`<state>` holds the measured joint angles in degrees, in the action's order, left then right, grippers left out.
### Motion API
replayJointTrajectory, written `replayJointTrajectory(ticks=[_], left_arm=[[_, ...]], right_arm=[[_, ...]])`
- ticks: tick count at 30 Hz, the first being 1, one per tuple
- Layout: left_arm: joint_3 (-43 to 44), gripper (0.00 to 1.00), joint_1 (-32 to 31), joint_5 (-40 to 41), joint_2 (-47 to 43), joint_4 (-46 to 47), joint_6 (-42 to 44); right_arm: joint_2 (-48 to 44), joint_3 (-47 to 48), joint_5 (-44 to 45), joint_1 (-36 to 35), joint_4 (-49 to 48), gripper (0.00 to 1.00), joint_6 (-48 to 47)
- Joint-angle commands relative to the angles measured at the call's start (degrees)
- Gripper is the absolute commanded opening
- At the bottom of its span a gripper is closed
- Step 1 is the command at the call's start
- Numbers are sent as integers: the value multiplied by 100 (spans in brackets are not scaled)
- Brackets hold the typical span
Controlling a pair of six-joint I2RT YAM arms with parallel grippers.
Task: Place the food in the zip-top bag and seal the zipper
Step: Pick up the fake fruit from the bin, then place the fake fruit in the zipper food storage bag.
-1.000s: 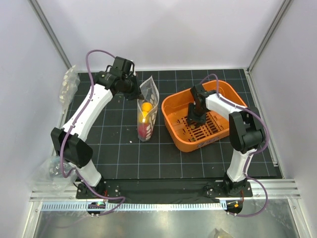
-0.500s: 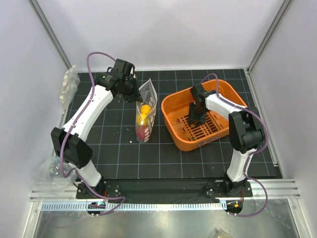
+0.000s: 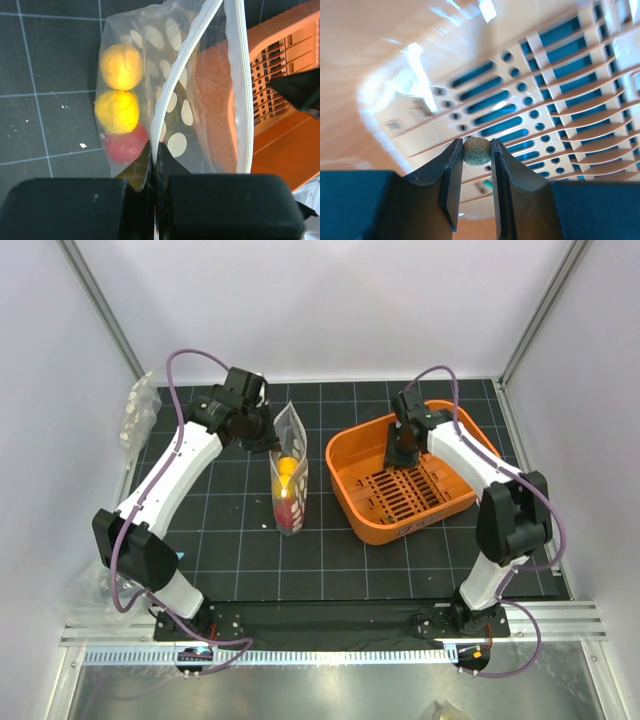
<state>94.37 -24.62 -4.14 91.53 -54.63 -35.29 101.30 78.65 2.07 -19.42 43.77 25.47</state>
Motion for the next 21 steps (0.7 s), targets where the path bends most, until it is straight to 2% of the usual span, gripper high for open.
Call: replayJointTrajectory(ticks=[1, 5, 8, 11, 15, 21], left_arm=[[335, 0, -95, 290, -127, 17, 101], [819, 0, -314, 570, 58, -530, 242], [987, 0, -350, 450, 120, -785, 224], [882, 0, -455, 432, 41, -795, 259], [601, 0, -508, 440, -100, -716, 242], [469, 0, -526, 247, -240, -601, 198]], right_arm=[[-655, 624, -223, 0, -27, 30, -104], [-866, 1073, -679, -70, -96, 29, 88], [-884, 1345, -917, -263, -184, 29, 186], [-831, 1810, -1006, -571, -176, 29, 98], [-796, 2434, -1611, -923, -386, 29, -199], [-804, 2743, -2113, -1441, -747, 30, -324]])
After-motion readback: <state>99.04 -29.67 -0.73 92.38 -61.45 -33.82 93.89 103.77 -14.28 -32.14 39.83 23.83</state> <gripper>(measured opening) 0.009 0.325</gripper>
